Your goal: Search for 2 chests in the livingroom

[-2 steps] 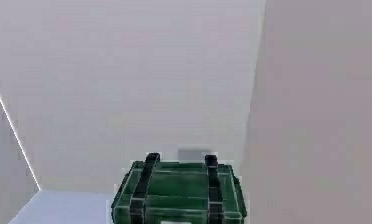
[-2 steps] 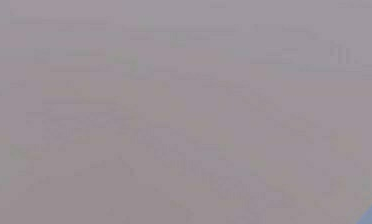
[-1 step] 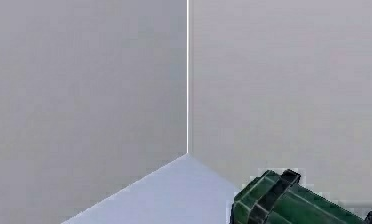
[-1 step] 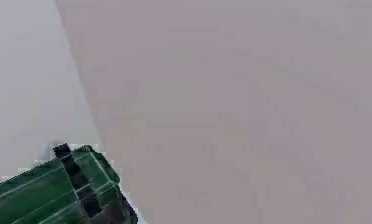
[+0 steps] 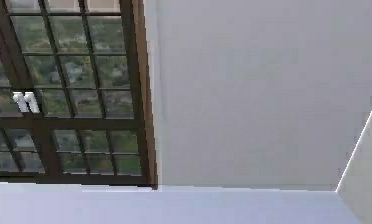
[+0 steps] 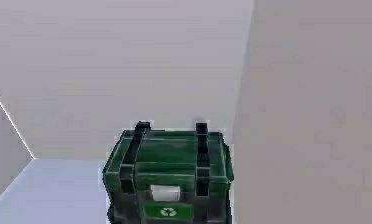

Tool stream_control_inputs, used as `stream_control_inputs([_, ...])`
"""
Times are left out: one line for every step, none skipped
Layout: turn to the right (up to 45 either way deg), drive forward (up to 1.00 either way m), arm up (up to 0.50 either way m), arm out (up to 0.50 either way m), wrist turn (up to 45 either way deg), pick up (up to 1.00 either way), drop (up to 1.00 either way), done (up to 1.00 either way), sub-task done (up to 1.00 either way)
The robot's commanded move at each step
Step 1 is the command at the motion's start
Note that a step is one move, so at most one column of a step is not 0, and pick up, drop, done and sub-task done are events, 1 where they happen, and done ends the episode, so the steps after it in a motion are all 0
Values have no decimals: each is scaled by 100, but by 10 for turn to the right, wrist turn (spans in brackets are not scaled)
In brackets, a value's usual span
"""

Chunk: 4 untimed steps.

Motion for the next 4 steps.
stream_control_inputs([-450, 0, 0, 0, 0, 0, 0, 0, 0])
stream_control_inputs([-300, 0, 0, 0, 0, 0, 0, 0, 0])
stream_control_inputs([0, 100, 0, 0, 0, 0, 0, 0, 0])
stream_control_inputs([0, 100, 0, 0, 0, 0, 0, 0, 0])
